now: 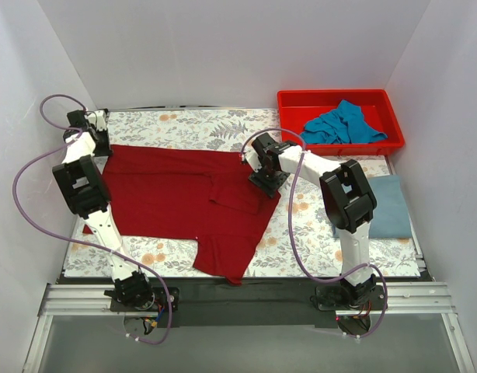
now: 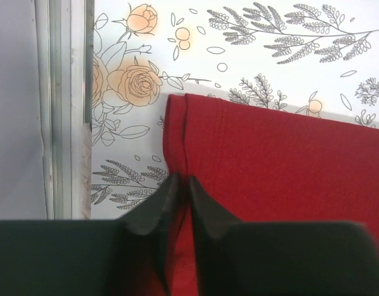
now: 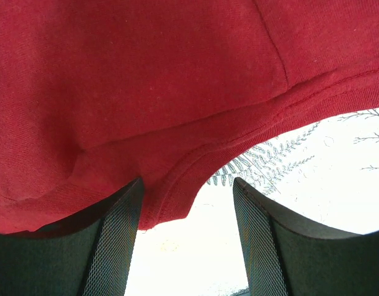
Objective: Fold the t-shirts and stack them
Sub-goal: Fold the tshirt
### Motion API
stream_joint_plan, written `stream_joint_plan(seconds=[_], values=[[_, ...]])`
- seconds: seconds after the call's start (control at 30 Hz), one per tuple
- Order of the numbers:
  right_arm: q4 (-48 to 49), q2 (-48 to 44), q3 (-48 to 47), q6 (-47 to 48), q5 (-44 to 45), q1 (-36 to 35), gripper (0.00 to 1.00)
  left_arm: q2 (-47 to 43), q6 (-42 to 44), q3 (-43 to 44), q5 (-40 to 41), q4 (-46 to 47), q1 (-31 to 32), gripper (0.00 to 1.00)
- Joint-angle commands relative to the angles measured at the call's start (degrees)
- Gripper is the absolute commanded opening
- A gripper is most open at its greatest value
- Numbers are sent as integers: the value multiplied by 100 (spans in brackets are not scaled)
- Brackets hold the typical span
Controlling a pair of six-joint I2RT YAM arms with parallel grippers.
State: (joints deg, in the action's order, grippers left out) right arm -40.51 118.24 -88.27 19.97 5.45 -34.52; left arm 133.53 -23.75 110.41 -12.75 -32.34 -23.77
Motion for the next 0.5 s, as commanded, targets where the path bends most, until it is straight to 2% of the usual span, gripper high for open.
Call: stream_joint_plan(seconds=[0.0,0.13,0.2,0.27,0.47], values=[[8,243,-41,157,96,24,65,-135,177,-45,212,202,21,15],[175,560,-303,341,254,165,62,-371,239,-248,71,254,13,33],[201,701,-419,394,316,227,61,-547,213,-335,-121,193,-13,34],[202,771,-594,473,412,306,60,-949,230,-678,-384,219,-66,43],[62,308,-762,675,203,394,59,-1716,441,-1538,-701,140,-67,45]])
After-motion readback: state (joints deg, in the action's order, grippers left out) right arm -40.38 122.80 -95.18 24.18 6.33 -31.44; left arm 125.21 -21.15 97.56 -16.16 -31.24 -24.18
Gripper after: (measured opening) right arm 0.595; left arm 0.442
